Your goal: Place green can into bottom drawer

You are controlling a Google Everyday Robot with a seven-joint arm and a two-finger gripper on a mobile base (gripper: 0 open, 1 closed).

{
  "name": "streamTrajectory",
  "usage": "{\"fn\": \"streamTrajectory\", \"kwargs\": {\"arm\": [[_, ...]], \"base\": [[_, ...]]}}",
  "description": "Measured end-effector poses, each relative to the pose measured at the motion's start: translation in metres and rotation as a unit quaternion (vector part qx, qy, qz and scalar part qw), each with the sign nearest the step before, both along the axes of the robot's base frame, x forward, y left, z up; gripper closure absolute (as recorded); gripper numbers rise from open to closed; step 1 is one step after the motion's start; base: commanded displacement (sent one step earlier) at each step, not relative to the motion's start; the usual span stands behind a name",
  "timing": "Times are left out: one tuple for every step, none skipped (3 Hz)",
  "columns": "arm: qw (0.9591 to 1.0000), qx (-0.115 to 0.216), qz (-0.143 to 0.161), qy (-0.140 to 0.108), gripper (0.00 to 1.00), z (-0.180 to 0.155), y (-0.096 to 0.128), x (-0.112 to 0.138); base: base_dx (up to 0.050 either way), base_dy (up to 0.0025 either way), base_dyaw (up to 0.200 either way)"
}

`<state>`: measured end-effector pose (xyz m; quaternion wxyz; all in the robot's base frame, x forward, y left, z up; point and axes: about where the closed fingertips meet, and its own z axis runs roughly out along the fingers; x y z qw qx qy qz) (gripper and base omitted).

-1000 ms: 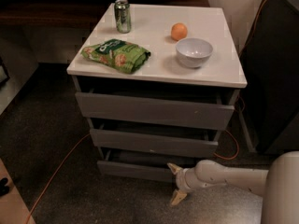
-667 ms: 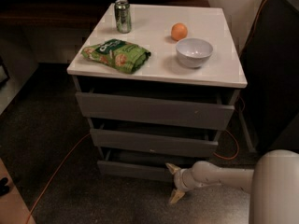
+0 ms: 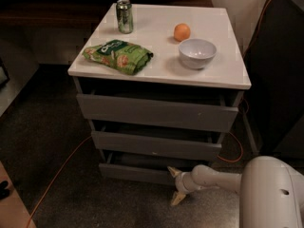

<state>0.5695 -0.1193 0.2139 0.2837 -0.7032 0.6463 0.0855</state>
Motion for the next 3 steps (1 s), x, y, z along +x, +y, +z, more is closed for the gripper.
{"fn": "streamTrajectory", "kwargs": {"arm": [[1.0,0.003,-0.009,0.001,0.0,-0.02,-0.007,0.023],[0.9996,0.003,-0.028,-0.002,0.03,-0.034,-0.015,0.051],[0.9992,-0.002,-0.041,-0.001,0.25,-0.042,-0.019,0.061]], "base": [[0.0,0.0,0.0],[0.0,0.0,0.0],[0.0,0.0,0.0]]}}
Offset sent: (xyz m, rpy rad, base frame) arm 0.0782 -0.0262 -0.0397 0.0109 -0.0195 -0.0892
